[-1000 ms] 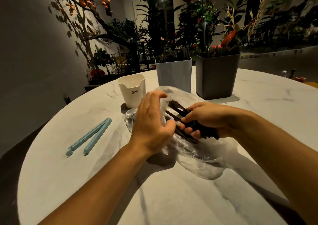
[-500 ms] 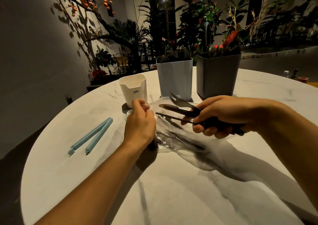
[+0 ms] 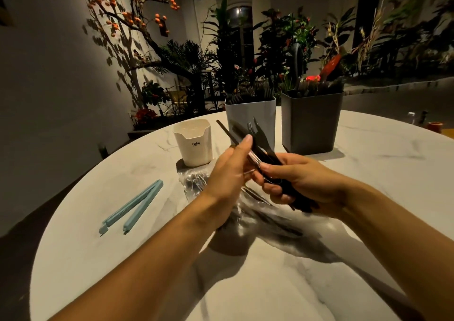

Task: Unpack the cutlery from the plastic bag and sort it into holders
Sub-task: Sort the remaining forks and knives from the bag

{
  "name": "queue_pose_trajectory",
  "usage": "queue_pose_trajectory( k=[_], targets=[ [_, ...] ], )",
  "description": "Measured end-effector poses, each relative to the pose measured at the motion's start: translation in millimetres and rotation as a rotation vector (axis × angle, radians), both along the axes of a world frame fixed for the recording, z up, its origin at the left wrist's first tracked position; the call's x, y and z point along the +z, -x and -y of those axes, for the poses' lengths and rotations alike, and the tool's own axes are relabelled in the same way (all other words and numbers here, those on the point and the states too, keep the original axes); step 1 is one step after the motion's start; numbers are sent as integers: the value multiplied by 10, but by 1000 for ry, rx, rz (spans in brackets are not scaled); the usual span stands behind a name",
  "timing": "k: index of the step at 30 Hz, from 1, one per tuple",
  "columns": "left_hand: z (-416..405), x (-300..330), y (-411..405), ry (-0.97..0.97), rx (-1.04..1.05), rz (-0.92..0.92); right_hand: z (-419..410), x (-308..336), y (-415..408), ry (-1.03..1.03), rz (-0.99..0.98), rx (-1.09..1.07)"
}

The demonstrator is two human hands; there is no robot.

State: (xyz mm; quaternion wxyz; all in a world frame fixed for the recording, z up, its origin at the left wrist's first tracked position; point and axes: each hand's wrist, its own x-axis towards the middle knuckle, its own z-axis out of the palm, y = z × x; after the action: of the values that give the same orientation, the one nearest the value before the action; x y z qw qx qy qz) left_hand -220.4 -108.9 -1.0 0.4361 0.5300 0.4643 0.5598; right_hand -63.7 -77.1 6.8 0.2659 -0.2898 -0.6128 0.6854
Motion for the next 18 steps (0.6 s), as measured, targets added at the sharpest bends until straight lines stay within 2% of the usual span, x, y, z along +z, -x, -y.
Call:
queue_pose_trajectory(
  k=[4,10,14,18],
  targets=[
    [-31,27,-115,147,-84,161,28,-29,69,-28,-21,-44],
    [24,-6,-82,153,-164,183,41,-51,123,-11,17,-42],
    [74,-40,-42,141,-137,118,65,-30,164,32,-18,-49],
    [26,-107,-14,156,-59,157,72,-70,222,15,-32,-126]
  ],
)
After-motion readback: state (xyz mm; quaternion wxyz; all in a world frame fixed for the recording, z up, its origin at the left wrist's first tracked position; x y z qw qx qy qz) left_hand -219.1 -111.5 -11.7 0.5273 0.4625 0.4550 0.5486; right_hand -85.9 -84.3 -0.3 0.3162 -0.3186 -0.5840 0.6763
